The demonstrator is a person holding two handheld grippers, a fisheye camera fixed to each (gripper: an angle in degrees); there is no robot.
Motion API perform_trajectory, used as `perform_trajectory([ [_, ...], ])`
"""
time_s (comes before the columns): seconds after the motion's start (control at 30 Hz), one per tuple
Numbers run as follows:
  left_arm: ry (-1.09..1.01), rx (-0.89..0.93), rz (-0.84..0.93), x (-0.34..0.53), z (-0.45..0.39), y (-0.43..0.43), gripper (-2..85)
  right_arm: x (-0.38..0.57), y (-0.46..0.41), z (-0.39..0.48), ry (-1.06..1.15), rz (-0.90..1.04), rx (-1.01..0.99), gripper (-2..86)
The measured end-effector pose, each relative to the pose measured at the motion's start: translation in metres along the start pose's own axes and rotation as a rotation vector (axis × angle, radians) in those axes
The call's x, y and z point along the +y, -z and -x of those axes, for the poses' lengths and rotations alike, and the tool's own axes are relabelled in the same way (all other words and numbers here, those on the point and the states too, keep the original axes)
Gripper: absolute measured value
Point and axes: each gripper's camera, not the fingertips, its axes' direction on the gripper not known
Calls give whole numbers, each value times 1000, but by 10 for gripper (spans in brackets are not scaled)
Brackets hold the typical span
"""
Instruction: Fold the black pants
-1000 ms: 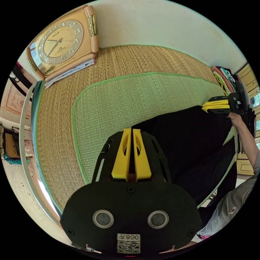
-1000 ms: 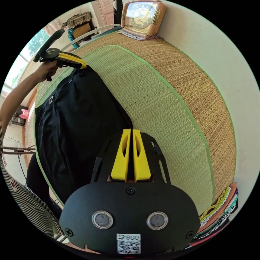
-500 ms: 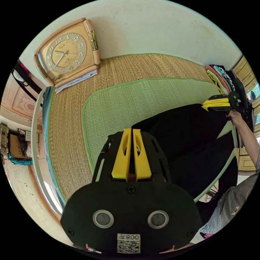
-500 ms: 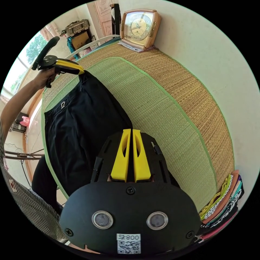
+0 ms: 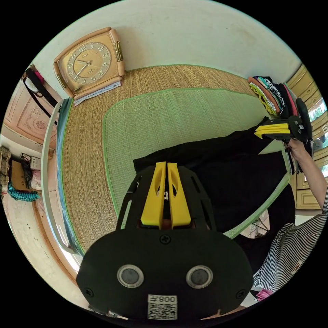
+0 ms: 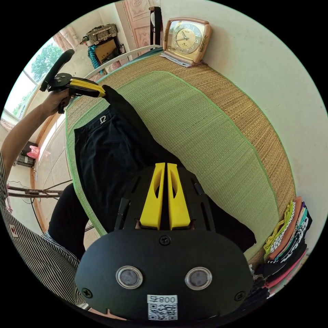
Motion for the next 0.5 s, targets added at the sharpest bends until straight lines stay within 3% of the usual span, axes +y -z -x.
perform_trajectory([
  [0.5, -1, 17, 56, 132, -16, 0, 4, 48, -41, 92, 48, 89, -14, 7],
])
